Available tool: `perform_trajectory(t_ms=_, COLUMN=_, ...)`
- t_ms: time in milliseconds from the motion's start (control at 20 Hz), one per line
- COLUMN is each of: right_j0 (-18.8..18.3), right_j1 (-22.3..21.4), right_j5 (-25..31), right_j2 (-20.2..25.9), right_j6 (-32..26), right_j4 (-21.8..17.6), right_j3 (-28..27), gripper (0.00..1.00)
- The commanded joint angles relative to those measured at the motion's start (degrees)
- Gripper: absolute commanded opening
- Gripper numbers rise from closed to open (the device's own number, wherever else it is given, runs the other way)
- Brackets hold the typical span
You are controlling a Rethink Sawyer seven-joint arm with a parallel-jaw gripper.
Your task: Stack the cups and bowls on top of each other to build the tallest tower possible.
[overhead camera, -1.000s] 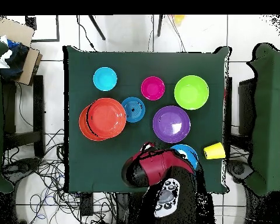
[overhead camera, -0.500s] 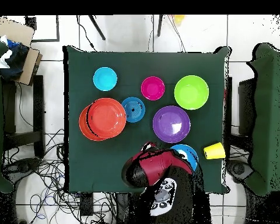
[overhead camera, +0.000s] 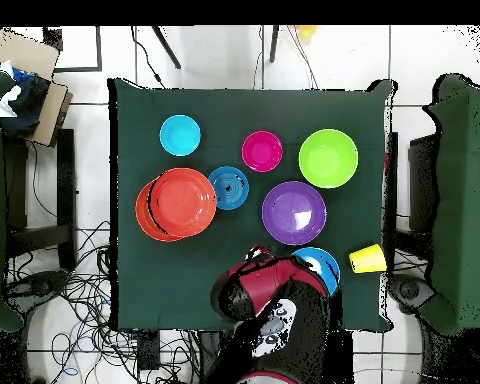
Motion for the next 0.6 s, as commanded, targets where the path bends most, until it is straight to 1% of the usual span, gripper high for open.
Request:
perform_trajectory(t_ms=50, right_j0=1.89, right_j1=6.76, right_j5=-7.12, right_j2=1.38, right_j6=3.11, right_j4=-0.41, right_j3=-6.17, gripper=1.0)
perform_trajectory(t_ms=300, right_j0=3.01, right_j1=9.22, right_j5=-9.46, right_j2=-0.4, right_j6=3.66, right_j4=0.76, right_j3=-7.27, gripper=1.0)
perform_trajectory(t_ms=600, right_j0=3.73, right_j1=10.75, right_j5=-11.11, right_j2=-1.5, right_j6=3.6, right_j4=2.18, right_j3=-7.66, gripper=1.0)
